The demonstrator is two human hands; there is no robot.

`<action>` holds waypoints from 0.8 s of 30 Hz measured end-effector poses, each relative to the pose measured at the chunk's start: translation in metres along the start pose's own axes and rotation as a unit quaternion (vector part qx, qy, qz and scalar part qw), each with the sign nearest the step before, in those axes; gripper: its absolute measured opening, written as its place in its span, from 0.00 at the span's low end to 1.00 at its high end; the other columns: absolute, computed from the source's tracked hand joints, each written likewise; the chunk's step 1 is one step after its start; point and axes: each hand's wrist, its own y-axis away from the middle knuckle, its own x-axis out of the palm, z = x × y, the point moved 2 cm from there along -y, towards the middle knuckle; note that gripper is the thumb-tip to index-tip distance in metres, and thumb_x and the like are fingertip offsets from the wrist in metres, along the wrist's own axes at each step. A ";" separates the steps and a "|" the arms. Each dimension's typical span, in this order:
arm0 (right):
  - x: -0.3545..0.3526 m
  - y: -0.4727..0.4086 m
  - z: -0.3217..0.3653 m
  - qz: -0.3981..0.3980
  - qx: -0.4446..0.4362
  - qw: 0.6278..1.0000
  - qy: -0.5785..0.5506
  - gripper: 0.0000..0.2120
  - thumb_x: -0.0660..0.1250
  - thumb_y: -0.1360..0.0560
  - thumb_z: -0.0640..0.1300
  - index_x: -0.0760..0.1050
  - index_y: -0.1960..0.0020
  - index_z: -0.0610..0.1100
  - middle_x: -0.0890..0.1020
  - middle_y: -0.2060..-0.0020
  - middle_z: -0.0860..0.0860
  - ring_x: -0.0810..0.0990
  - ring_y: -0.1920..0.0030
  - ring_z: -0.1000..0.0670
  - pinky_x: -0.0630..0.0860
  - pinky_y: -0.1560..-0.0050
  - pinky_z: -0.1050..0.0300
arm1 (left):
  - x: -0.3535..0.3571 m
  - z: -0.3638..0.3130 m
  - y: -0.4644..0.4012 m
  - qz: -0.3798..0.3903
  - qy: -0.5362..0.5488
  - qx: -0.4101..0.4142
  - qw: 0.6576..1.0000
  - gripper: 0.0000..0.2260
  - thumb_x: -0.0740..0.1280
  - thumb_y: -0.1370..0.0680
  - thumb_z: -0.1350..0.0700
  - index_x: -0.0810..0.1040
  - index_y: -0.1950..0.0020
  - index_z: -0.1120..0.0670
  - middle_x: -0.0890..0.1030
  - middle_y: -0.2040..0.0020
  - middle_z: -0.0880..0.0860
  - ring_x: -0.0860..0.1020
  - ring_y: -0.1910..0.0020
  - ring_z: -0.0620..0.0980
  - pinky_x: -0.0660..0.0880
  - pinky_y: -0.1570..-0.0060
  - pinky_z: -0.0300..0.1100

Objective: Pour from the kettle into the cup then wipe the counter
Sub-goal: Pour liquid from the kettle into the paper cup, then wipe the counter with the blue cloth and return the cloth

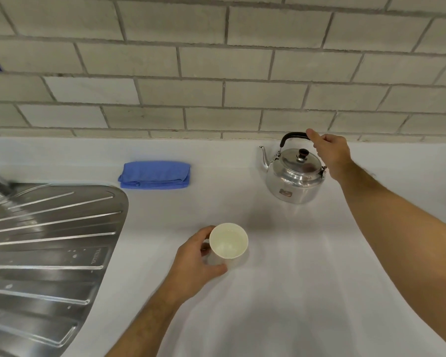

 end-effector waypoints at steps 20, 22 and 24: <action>0.178 0.095 0.081 0.235 -0.059 0.967 0.076 0.06 0.70 0.28 0.36 0.79 0.60 0.45 0.81 0.62 0.44 0.79 0.66 0.47 0.78 0.65 0.58 | -0.147 0.021 -0.097 -0.205 -0.137 -0.075 0.966 0.13 0.65 0.26 0.61 0.77 0.42 0.53 0.78 0.42 0.53 0.76 0.49 0.51 0.72 0.50 0.42; 0.199 0.099 0.075 0.250 -0.018 0.964 0.089 0.04 0.69 0.28 0.36 0.81 0.53 0.38 0.81 0.59 0.42 0.80 0.64 0.45 0.82 0.58 0.53 | -0.150 0.025 -0.107 -0.189 -0.179 -0.065 0.963 0.19 0.66 0.26 0.60 0.74 0.35 0.55 0.76 0.36 0.55 0.76 0.42 0.56 0.73 0.43 0.47; 0.237 0.102 0.071 0.257 0.028 0.961 0.103 0.10 0.69 0.28 0.36 0.80 0.48 0.34 0.81 0.57 0.42 0.82 0.63 0.44 0.84 0.52 0.50 | -0.164 0.039 -0.127 -0.155 -0.234 -0.058 0.958 0.24 0.65 0.26 0.58 0.68 0.29 0.55 0.69 0.29 0.57 0.67 0.31 0.58 0.66 0.33 0.51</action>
